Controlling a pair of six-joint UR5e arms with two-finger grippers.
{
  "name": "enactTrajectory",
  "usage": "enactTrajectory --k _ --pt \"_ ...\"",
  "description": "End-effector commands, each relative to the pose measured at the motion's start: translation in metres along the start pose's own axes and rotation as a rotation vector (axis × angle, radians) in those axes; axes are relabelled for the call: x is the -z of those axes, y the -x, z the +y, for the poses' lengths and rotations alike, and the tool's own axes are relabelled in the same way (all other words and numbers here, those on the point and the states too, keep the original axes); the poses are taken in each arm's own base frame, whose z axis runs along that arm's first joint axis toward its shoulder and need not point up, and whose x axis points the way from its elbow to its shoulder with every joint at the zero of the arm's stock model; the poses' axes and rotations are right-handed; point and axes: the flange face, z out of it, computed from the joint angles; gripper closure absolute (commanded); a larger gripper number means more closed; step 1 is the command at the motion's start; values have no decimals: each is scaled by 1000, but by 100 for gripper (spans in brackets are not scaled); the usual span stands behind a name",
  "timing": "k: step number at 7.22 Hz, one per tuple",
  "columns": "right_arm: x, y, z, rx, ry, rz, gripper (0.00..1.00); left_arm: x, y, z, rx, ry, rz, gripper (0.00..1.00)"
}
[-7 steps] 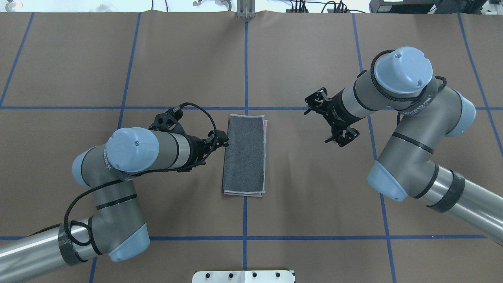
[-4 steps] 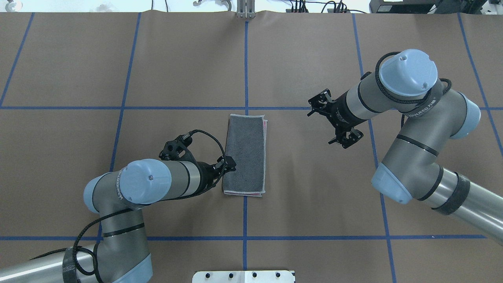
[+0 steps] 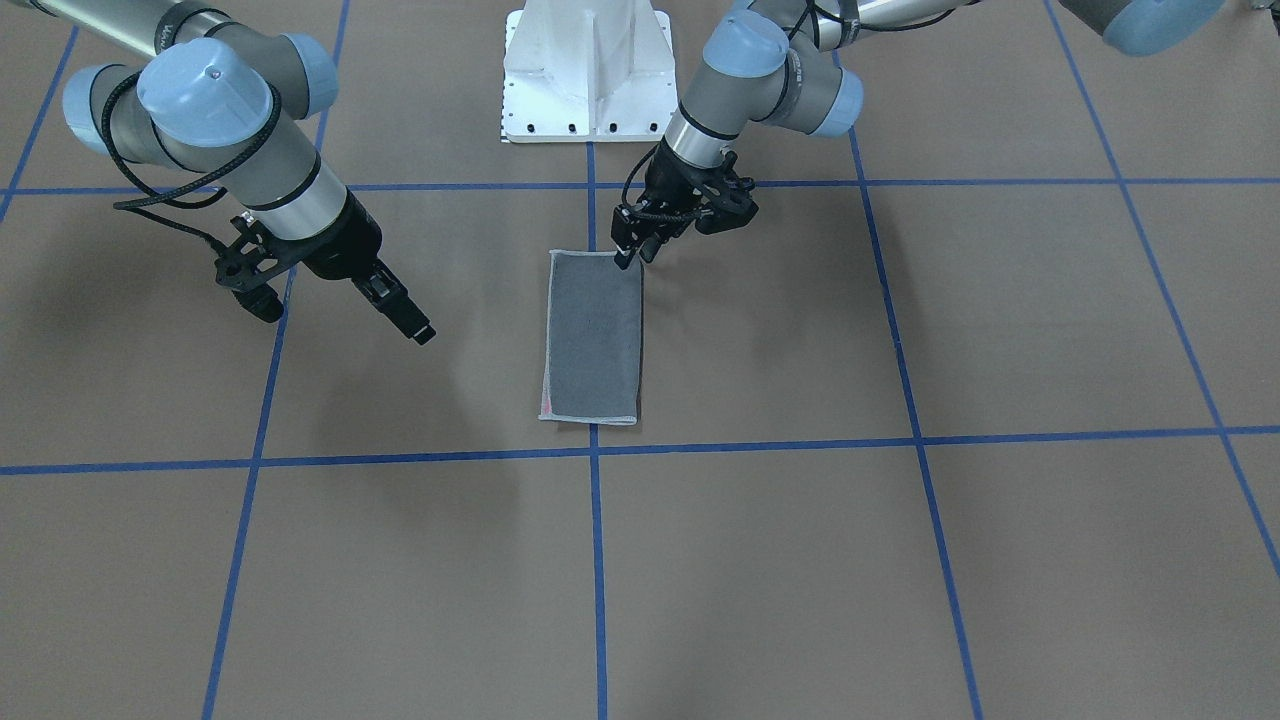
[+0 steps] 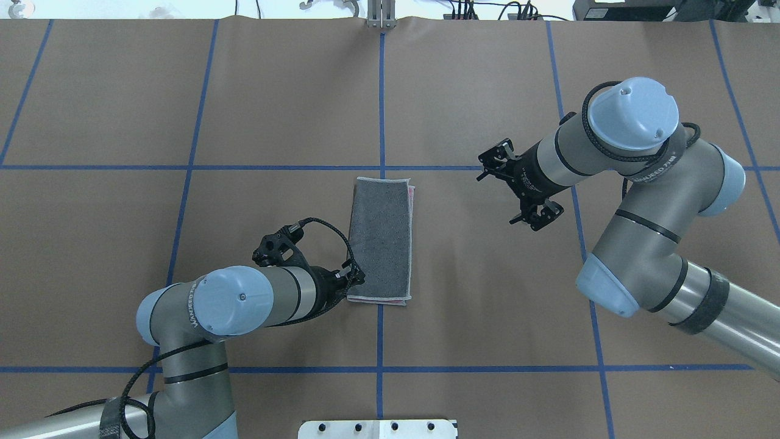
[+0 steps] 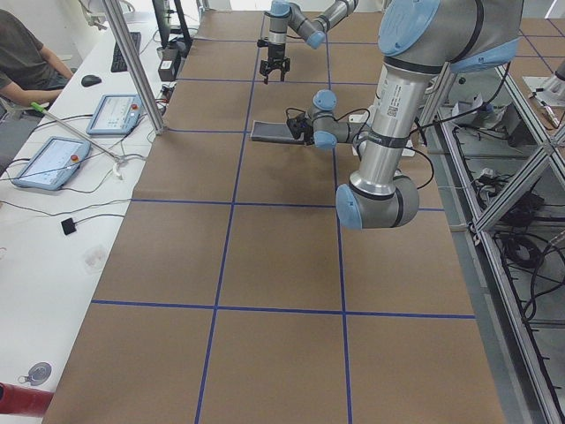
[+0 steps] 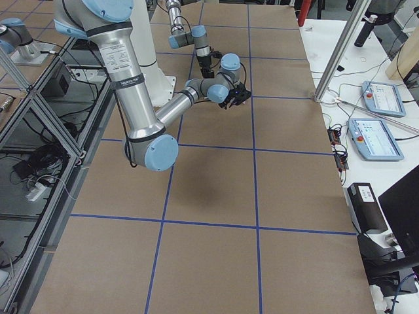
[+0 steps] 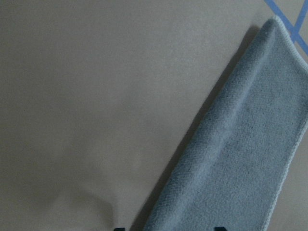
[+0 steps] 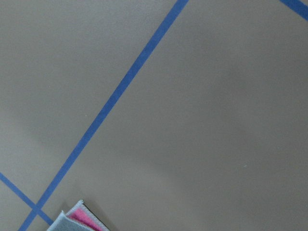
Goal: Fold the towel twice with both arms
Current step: 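Move the left gripper to the strip's near end to grasp it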
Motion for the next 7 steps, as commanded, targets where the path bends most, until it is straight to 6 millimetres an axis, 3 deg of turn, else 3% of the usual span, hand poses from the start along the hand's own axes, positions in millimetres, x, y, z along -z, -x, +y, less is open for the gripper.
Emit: enactTrajectory --k 1,2,3,5,6,7 --pt "-1 0 0 0 0 1 0 -2 3 5 -3 5 -5 50" --pt "1 0 0 0 1 0 0 -2 3 5 -1 5 -5 51" --pt "1 0 0 0 1 0 0 -2 1 6 -1 6 -4 60" --pt "1 0 0 0 1 0 0 0 0 7 0 9 0 92" --pt "3 1 2 2 3 -3 0 1 -1 7 0 10 -1 100" --pt "4 2 4 4 6 -6 0 1 -1 7 0 10 -2 100"
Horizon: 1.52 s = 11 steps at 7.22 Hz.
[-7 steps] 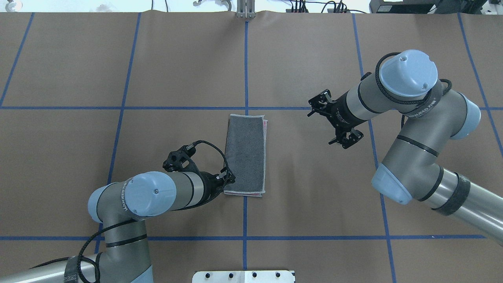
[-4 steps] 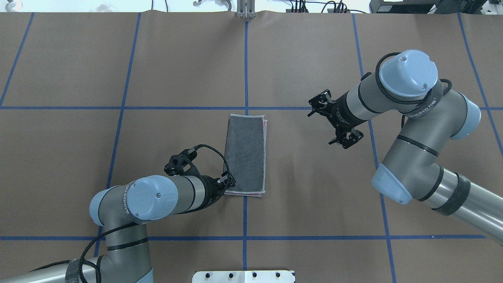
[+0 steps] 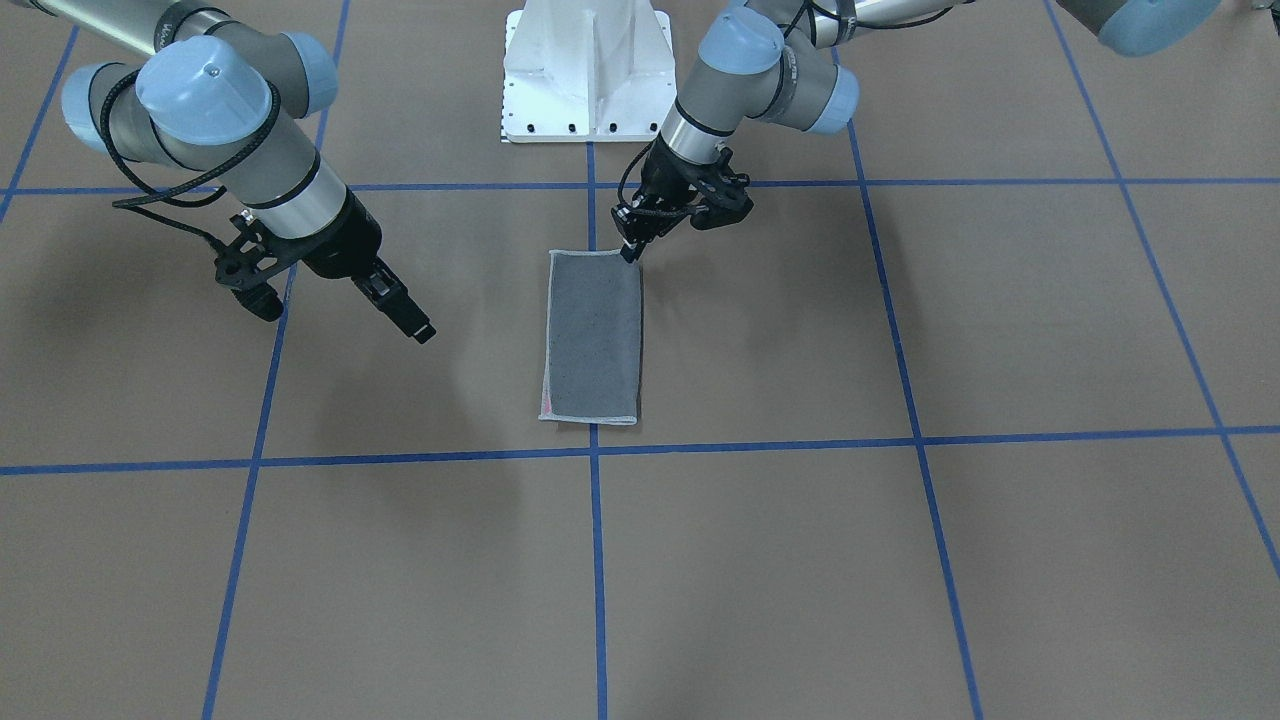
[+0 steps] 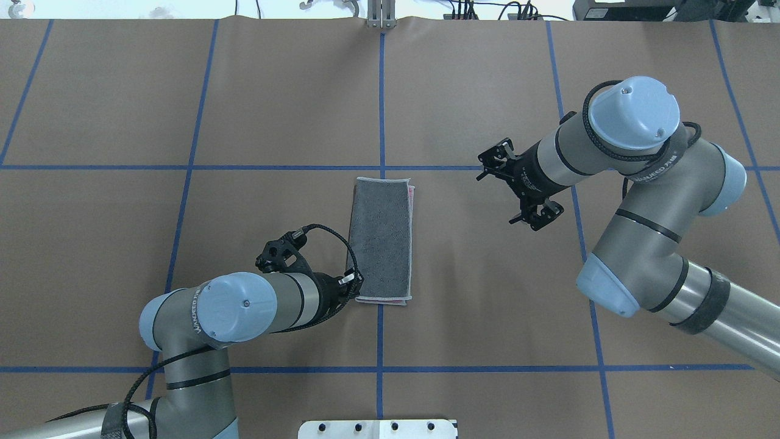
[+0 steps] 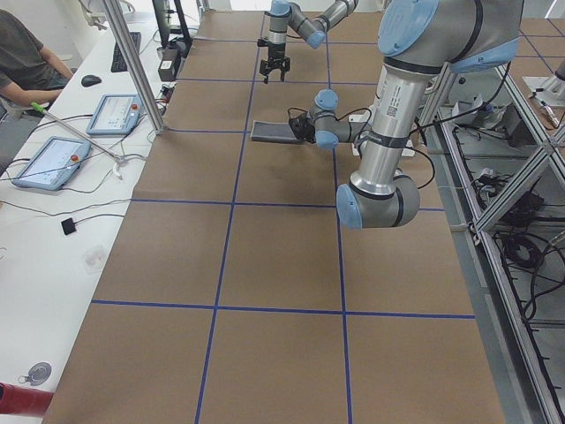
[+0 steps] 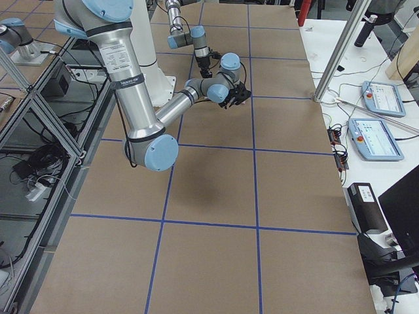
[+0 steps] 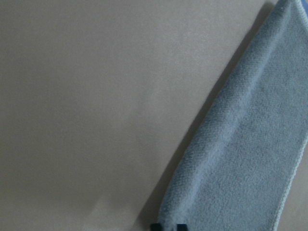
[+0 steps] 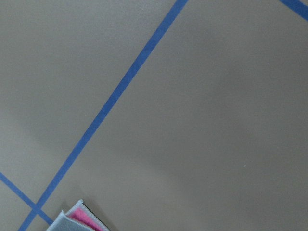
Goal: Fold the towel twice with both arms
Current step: 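Lift the strip's near end with the left gripper and fold it away from the robot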
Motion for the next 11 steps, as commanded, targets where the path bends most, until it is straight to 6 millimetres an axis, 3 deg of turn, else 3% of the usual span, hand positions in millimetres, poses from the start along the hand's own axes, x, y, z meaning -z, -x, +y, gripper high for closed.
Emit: enactTrajectory --k 1,4,6,7,9,11 --pt "4 1 2 1 3 -6 0 3 -3 2 0 5 6 100" --pt "4 0 0 0 1 -4 0 14 -32 2 7 6 49 100" --pt "2 -2 -2 -3 -2 1 0 24 -68 -22 25 -45 61 100" --pt "0 -2 -3 -5 -4 4 0 28 -74 -41 33 -73 64 100" --pt "-2 -7 -5 -5 -5 11 0 15 -112 -67 51 -119 76 100" --pt "-1 -14 -11 9 -8 17 0 7 -134 -89 66 -156 78 100"
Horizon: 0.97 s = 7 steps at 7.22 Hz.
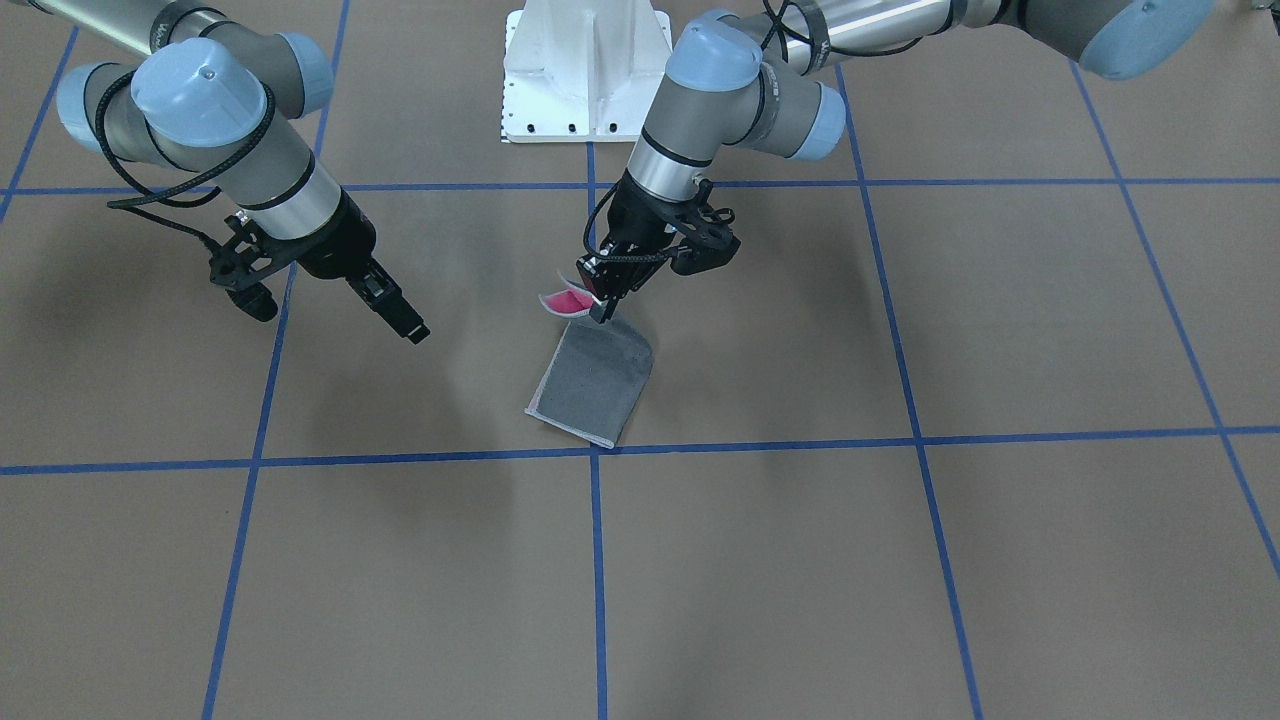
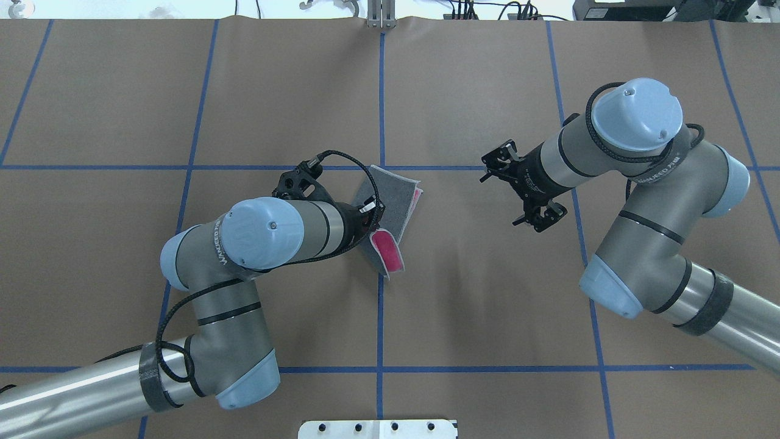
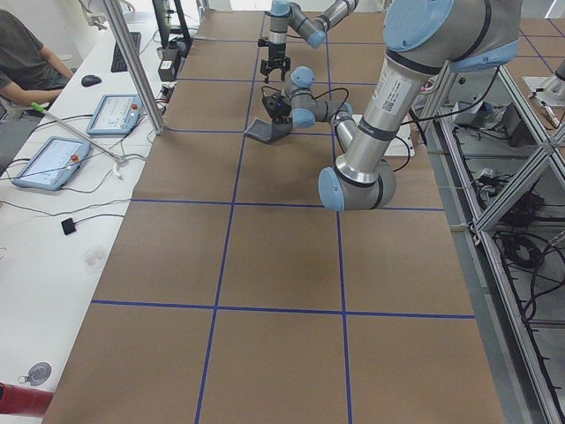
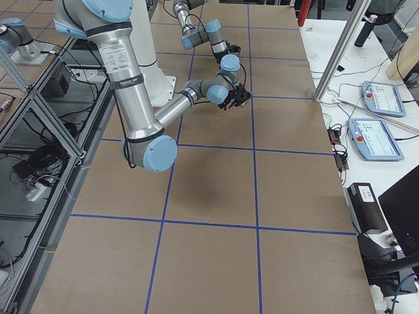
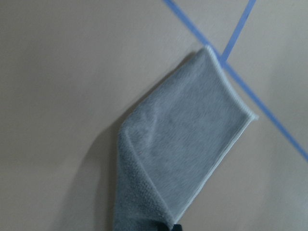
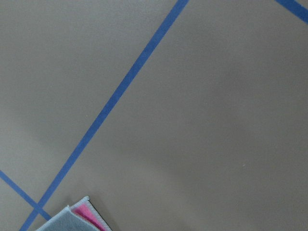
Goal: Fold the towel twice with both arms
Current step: 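Lift the strip's near end with the left gripper and fold it away from the robot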
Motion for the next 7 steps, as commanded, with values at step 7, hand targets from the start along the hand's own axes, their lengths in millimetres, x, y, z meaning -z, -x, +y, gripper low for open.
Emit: enactTrajectory --k 7 --pt "7 -28 -25 54 -4 30 0 -45 -48 -66 31 -110 -38 100"
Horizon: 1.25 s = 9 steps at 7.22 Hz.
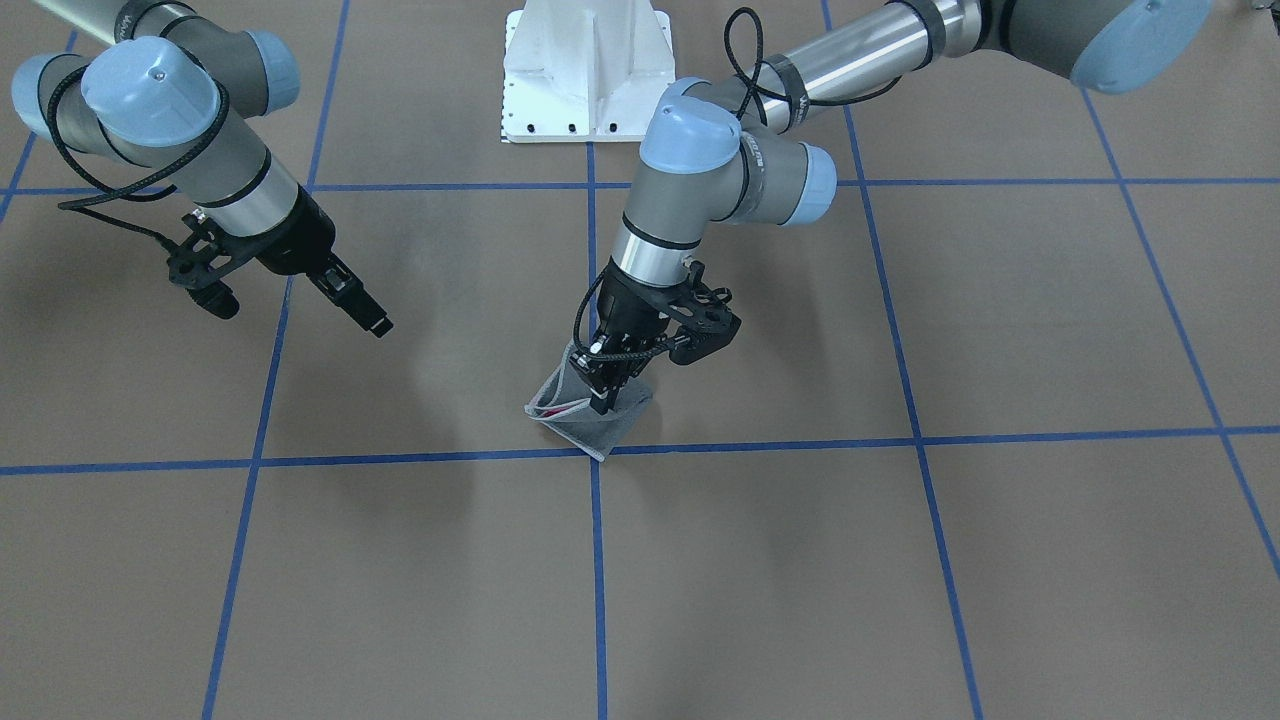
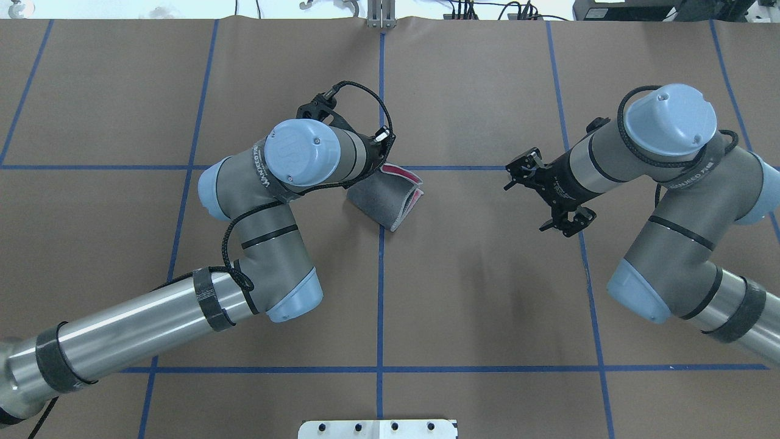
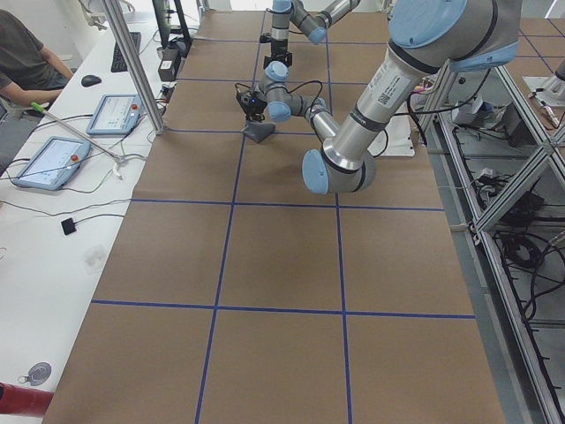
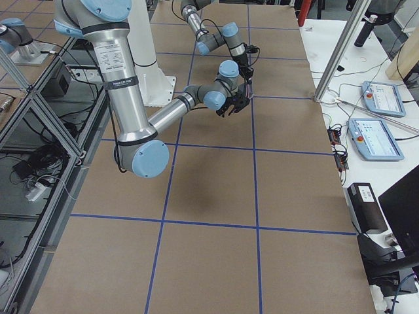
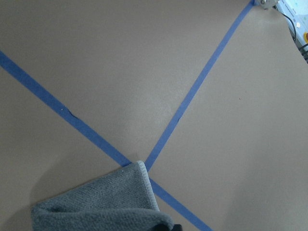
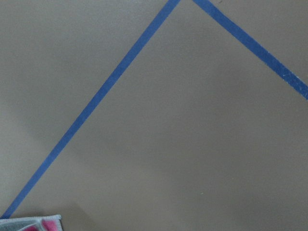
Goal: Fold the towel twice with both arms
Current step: 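Lower the folded end onto the strip and open the left gripper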
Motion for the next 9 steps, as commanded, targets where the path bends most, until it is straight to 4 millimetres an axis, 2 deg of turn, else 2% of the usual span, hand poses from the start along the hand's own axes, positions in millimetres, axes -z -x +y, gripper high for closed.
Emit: enactTrajectory --k 1,2,3,4,5,6,7,8,9 --pt "0 -1 0 0 0 1 0 -10 2 -3 1 -4 -5 100" --pt "0 -1 -1 -1 -2 1 0 -20 -3 -2 1 -4 3 87" --pt "0 -1 -1 -1 -3 2 0 -24 -5 -12 6 -12 8 52" --pt "0 -1 -1 -3 -4 2 0 -26 -5 -26 -2 -31 3 8" --pt "-1 -2 -1 -2 -6 2 0 -23 -11 -37 -34 -41 11 0" --pt "-2 1 2 1 -4 0 0 -17 -21 -42 -31 -31 19 0" --pt "-9 5 11 10 1 2 0 -13 -23 -41 -33 -15 21 0" --pt "-18 16 30 29 7 -4 0 -1 -25 -38 -34 48 18 0" --pt "-33 41 43 40 1 -11 0 17 -4 -49 -31 91 16 0"
